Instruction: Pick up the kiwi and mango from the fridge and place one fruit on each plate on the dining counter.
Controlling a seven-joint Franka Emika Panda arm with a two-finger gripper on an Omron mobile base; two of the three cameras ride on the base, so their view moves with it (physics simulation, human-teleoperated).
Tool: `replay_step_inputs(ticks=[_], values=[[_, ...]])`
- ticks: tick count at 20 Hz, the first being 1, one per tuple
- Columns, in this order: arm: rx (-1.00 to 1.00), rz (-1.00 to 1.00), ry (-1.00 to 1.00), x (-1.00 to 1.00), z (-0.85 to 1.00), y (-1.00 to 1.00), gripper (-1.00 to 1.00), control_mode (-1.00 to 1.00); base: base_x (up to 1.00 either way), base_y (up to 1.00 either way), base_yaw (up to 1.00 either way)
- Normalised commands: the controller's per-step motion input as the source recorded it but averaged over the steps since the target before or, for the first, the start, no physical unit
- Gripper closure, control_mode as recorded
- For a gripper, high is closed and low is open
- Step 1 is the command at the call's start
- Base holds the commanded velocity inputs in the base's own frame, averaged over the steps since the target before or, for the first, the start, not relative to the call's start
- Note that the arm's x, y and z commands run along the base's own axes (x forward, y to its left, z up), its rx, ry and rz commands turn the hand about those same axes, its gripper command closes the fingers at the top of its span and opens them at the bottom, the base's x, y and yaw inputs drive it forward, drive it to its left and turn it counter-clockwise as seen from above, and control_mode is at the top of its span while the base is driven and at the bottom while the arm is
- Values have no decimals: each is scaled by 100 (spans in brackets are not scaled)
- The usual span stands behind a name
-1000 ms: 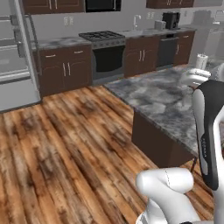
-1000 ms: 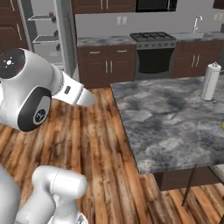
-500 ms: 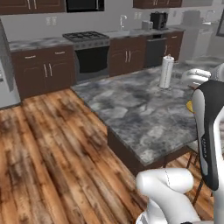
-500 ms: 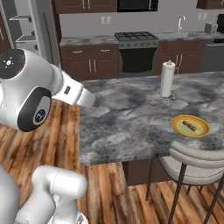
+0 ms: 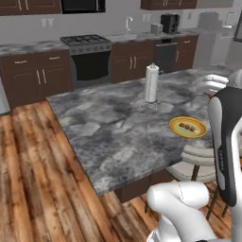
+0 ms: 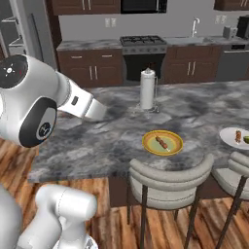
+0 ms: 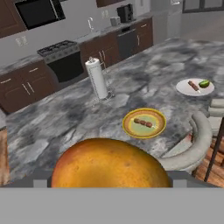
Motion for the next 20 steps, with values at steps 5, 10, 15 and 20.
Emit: replay_step_inputs(ticks=[5, 10, 15, 20], values=[[0, 0, 0, 0, 0, 0, 100, 100, 2, -93, 31], [0, 0, 0, 0, 0, 0, 100, 100, 10, -82, 38], [0, 0, 0, 0, 0, 0, 100, 100, 36, -53, 30], [0, 0, 0, 0, 0, 0, 100, 100, 79, -29, 25]])
